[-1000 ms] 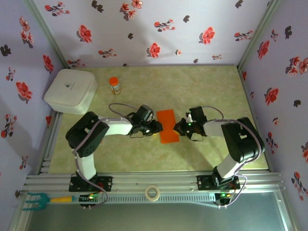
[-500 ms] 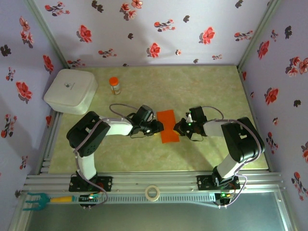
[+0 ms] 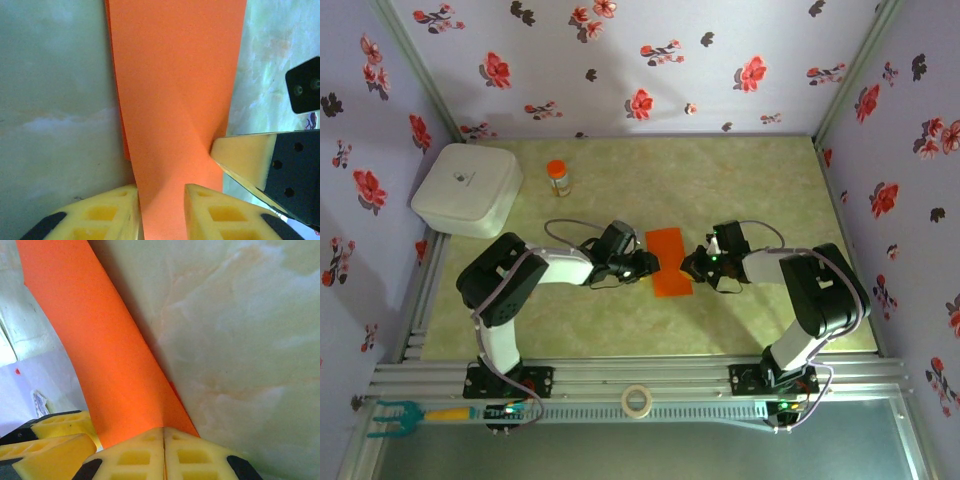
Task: Fold a paper plane with a square sheet of paper (pick it up from the middle)
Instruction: Third fold the triangle at the center of the table.
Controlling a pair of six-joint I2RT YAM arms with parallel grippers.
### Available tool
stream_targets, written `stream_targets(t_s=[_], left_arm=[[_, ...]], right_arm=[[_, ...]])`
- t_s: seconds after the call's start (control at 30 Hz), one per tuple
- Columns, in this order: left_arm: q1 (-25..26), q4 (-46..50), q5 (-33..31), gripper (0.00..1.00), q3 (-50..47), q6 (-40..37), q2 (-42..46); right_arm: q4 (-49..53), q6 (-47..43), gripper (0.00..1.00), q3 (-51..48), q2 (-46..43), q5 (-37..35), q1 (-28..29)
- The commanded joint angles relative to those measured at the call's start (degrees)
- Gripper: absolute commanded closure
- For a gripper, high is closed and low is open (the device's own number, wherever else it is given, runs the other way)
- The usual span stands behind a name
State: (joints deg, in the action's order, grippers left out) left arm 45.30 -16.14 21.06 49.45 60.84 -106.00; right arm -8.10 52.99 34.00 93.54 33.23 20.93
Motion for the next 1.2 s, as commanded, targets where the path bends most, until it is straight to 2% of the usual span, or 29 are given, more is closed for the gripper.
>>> stream_targets(t_s=[0.0,0.3,0.47,0.57,0.67,0.77,0.87,0.93,1.03,1.17], left_arm=[[-0.4,-1.3,0.4,0.75,-0.7,0.5,1.9],[-0.5,-1.5,0.4,0.87,-0.9,0.9,1.9],[-1.2,2.1,0.3,0.97,-0.9,0.5,3.4],[-1.9,5.4,0.3,0.98,-1.0,-0.1,5.6],[-2.4,7.8,0.9,0.98,-1.4,-0.4,7.7],[-2.7,9.5,1.5,0.97,-1.7,-0.7,9.1],[-3.0,10.2,1.6,0.97,-2.0,-0.4,10.0],[-3.2,10.3,1.6,0.97,-2.1,-0.3,10.3],[-3.3,10.4,1.6,0.97,-2.0,-0.2,10.5],[-3.3,10.4,1.6,0.97,-1.9,-0.2,10.4]], right_arm=[[4.5,0.2,0.90,-2.0,1.6,-2.9,-0.2],[3.4,0.3,0.87,-2.0,1.0,-2.0,-0.2],[1.3,-1.4,0.76,-1.7,-2.1,1.0,-0.2],[2.1,-3.6,0.67,-1.4,-6.6,1.2,0.0],[4.4,-7.9,0.62,-1.4,-11.7,-1.8,1.5],[6.5,-14.8,0.58,-1.8,-17.6,-9.8,6.5],[7.0,-24.2,0.55,-2.6,-22.1,-20.2,14.7],[3.2,-29.5,0.53,-4.9,-24.2,-25.1,19.7],[-2.0,-37.0,0.44,-8.0,-26.6,-31.2,26.0],[-4.1,-48.2,0.40,-9.9,-27.9,-38.5,33.8]])
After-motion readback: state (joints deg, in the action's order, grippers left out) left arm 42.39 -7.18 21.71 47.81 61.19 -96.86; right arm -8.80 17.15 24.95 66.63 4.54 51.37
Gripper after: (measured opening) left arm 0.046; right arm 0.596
